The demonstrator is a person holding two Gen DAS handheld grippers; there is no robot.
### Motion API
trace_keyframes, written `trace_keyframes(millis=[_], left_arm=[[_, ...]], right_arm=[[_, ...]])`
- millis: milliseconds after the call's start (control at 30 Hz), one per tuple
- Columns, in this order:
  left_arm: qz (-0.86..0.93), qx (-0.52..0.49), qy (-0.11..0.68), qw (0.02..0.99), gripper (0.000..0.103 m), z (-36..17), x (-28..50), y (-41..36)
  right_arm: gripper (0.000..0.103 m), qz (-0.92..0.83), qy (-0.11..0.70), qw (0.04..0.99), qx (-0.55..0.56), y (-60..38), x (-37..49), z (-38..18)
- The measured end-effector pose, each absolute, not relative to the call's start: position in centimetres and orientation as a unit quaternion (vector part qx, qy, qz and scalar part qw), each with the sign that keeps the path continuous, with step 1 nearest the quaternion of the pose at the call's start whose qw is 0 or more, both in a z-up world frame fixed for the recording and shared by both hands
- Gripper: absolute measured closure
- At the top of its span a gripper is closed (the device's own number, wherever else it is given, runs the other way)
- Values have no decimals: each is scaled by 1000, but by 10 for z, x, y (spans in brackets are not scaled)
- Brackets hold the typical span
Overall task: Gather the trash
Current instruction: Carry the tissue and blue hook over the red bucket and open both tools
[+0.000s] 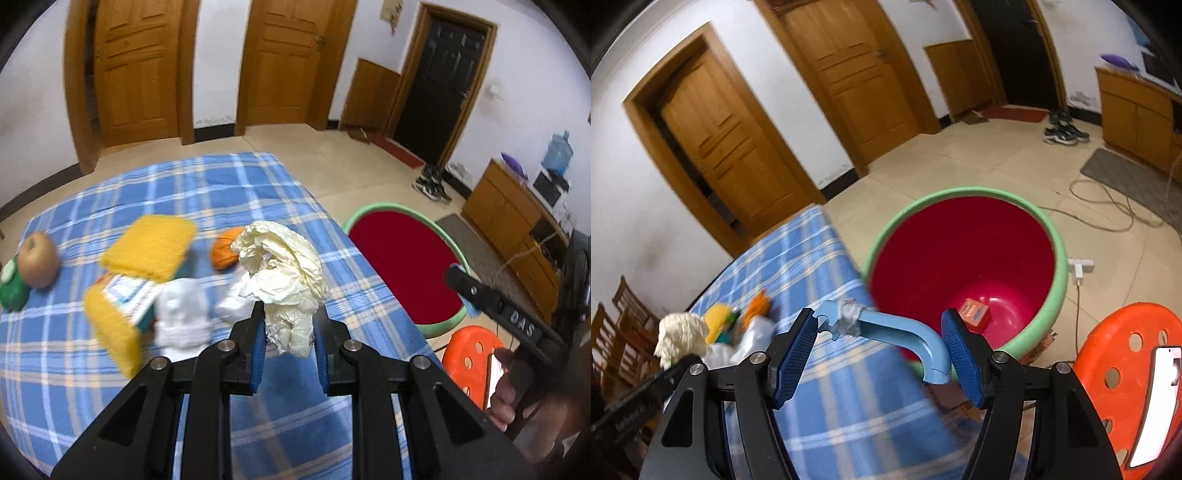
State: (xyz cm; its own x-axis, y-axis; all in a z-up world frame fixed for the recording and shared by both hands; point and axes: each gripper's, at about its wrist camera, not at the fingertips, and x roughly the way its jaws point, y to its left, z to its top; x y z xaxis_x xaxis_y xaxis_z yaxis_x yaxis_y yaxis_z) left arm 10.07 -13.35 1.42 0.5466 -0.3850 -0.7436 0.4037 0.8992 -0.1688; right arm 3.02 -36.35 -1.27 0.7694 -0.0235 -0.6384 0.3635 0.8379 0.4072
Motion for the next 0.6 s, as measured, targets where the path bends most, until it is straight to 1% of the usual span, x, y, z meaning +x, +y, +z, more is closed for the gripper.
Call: trace_keyframes(millis=[333,600], left_arm=[[-255,69,449,853,81,-12,122,-216],[-270,105,458,840,81,-29,126,-261]], right_arm=[[31,-137,339,880,302,-423,51,-39],[31,-140,319,881,321,-444,39,-43]])
